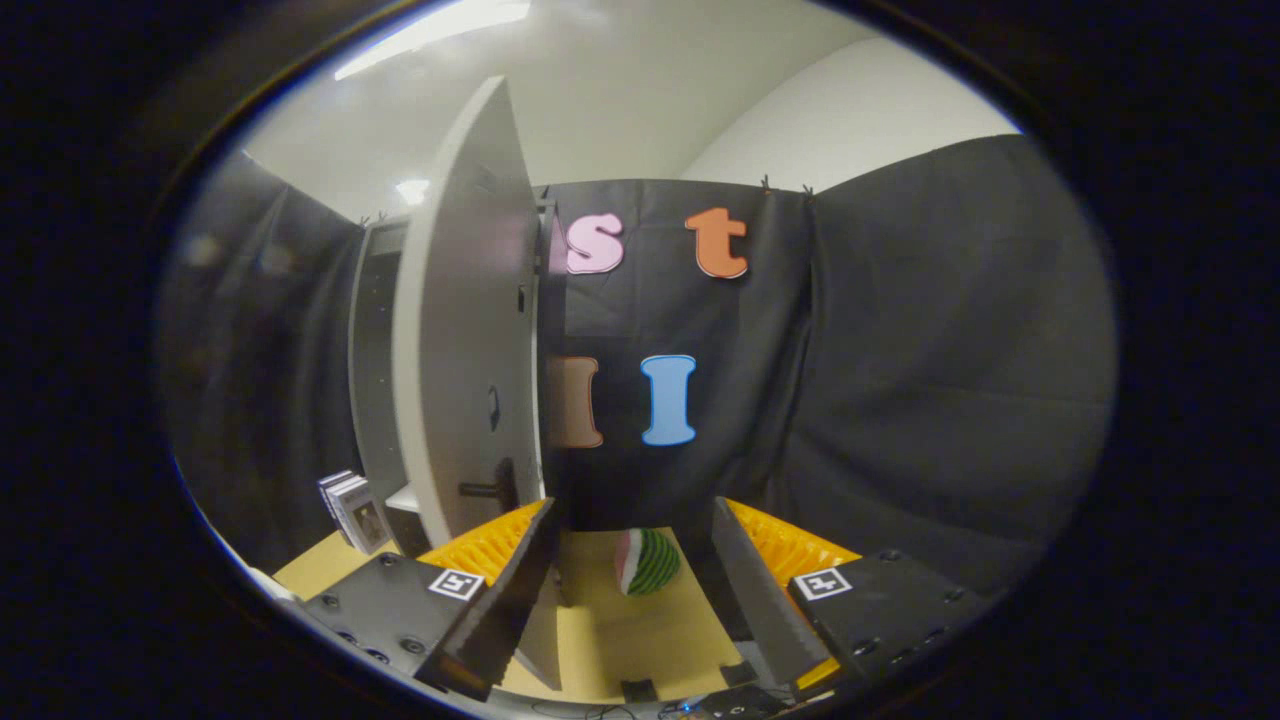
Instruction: Open the shoe cabinet door, grab the shoes and put them into the shoe cabinet, then close the shoe cabinet door.
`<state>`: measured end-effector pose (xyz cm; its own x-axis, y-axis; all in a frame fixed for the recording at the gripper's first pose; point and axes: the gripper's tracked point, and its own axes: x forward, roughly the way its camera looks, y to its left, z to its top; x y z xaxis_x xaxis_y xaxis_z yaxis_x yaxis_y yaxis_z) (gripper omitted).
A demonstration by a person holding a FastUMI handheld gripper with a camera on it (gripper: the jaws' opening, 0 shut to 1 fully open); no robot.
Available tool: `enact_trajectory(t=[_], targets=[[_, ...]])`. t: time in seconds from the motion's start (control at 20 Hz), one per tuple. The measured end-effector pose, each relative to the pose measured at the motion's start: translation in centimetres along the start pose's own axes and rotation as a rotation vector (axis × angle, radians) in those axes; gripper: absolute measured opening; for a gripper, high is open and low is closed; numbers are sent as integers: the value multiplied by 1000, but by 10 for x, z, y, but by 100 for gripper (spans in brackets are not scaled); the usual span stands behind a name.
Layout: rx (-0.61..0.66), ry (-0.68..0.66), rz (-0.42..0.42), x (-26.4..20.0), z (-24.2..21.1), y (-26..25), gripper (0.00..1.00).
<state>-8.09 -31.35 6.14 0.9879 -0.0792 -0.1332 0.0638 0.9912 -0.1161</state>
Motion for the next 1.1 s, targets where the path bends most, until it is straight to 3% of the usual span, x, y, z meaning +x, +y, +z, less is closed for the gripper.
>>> enact_trajectory(t=[0.25,0.45,0.8,1.1], targets=[[41,-4,70,78,-9,-10,96],[51,25,102,114,-24,-2,96],[8,23,160,128,-25,27,96],[11,23,142,125,-22,34,91]])
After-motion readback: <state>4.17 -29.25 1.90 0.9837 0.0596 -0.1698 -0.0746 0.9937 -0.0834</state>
